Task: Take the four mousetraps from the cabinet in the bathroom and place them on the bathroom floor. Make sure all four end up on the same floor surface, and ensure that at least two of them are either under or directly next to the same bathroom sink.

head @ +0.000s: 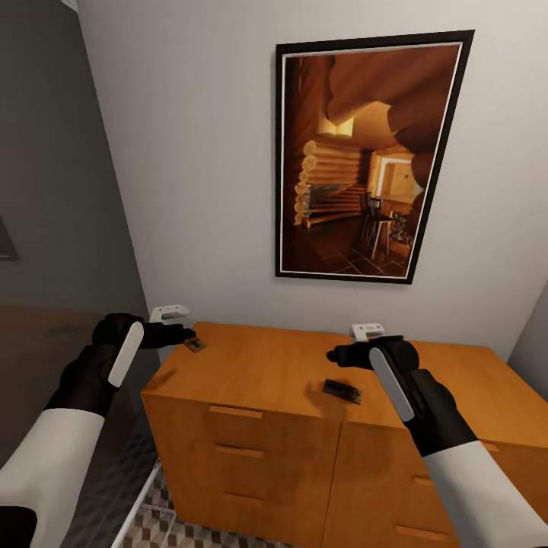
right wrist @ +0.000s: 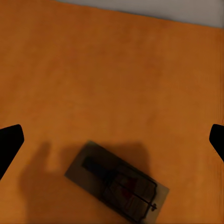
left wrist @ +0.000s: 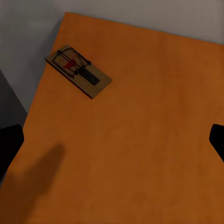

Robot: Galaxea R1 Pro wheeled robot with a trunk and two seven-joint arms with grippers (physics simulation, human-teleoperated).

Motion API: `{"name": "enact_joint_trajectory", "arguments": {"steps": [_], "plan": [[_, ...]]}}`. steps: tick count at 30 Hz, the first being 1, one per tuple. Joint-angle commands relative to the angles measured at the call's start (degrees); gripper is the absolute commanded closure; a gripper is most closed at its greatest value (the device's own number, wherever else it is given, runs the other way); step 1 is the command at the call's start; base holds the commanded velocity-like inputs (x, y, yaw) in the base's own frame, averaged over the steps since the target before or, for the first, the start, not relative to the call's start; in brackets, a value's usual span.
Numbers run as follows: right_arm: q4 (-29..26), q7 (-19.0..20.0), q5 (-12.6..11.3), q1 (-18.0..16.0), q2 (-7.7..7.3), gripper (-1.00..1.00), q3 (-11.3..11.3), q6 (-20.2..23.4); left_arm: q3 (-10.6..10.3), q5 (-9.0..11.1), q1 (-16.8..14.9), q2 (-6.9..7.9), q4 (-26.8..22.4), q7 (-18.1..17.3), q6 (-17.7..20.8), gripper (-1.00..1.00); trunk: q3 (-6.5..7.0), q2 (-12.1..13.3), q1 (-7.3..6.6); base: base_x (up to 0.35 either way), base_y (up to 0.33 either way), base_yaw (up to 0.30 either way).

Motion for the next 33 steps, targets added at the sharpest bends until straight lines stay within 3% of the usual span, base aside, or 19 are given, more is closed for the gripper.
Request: {"name": "enact_joint_trajectory", "arguments": {"steps": [1,9,17,24,33], "plan": [[-0.04,-0.59,-0.64,-0.06,-0.24,-1.0,0.19,0.15,-0.1,0.02,-0.05,0.05,-0.02,-0.01,0.19,-1.0,-0.08,-0.05,0.01,0.0,0.0,0.0],[-0.08,-0.57,-0.73,-0.06,-2.29,-1.0,2.16,0.15,-0.1,0.02,-0.06,0.05,0.04,-0.01,0.19,-1.0,-0.08,-0.05,0.01,0.0,0.0,0.0],[-0.58,-0.51,-0.91,-0.06,-5.78,-1.0,9.04,0.15,-0.1,0.06,-0.07,0.05,0.05,-0.01,0.13,-1.0,-0.08,-0.05,0.01,0.0,0.0,0.0],[-0.75,-0.47,-3.0,-0.06,-7.13,-1.0,11.94,0.15,-0.1,0.1,-0.04,0.01,0.05,-0.01,0.07,-1.0,-0.08,-0.05,0.01,0.0,0.0,0.0],[-0.87,-0.46,-6.2,-0.06,-7.71,-1.0,13.07,0.15,-0.1,0.08,-0.04,-0.18,0.05,-0.01,0.05,-1.0,-0.08,-0.05,0.01,0.0,0.0,0.0]]}}
